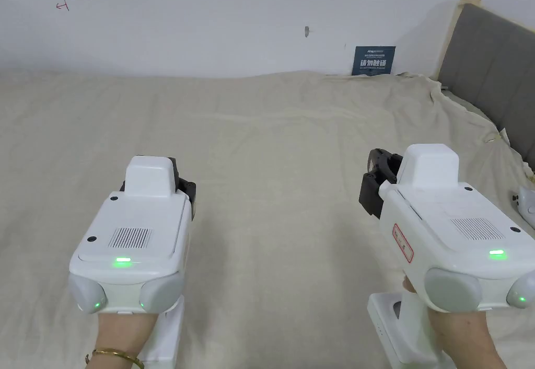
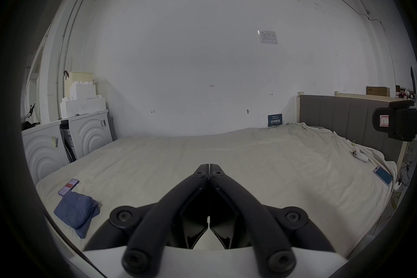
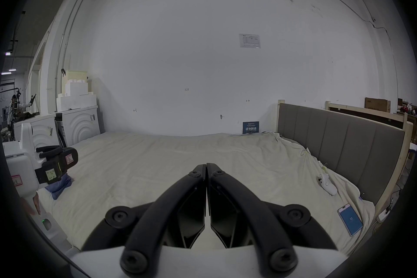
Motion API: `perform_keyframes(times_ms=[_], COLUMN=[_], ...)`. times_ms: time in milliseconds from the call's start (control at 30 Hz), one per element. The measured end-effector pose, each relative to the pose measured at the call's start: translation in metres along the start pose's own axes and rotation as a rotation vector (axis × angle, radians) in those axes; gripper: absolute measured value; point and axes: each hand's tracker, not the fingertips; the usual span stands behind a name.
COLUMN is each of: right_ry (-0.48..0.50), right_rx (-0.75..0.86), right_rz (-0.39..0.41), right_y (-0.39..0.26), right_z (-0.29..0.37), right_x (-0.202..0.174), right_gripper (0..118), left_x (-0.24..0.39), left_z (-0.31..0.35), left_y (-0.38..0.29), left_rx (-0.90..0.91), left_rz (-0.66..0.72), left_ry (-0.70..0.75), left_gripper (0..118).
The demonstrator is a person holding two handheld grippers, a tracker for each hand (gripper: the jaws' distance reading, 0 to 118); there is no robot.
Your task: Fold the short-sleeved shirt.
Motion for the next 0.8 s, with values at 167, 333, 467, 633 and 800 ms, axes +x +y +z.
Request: perform_keyframes(times_ms=[167, 333, 467, 633, 800], right_ry=[0.001, 0.002, 0.003, 0.006, 0.006], right_rx=[0.002, 0.005, 0.005, 0.002, -0.001], right_rz=[-0.001, -0.003, -0.002, -0.005, -0.003], right_y=[0.0001, 0.0002, -0.0005, -0.002, -0.0027], right_z=[0.0006, 0.0012, 0.0016, 0.0026, 0.0037], right_x=[-0.0004, -0.0007, -0.001, -0.0013, -0.0018], right_gripper=[0, 0, 0, 0, 0], left_x=[0.0008, 0.0015, 0.0023, 0.0034, 0.0049], left_z=[0.001, 0.0013, 0.0019, 0.0023, 0.0033], left_y=[0.0005, 0.0006, 0.0007, 0.0002, 0.0002], left_rx=[0.0, 0.001, 0.002, 0.002, 0.001], left_rz=[-0.001, 0.0, -0.003, -0.001, -0.003], left_ry=[-0.002, -0.003, -0.003, -0.005, -0.007], left_gripper=[0, 0, 0, 0, 0])
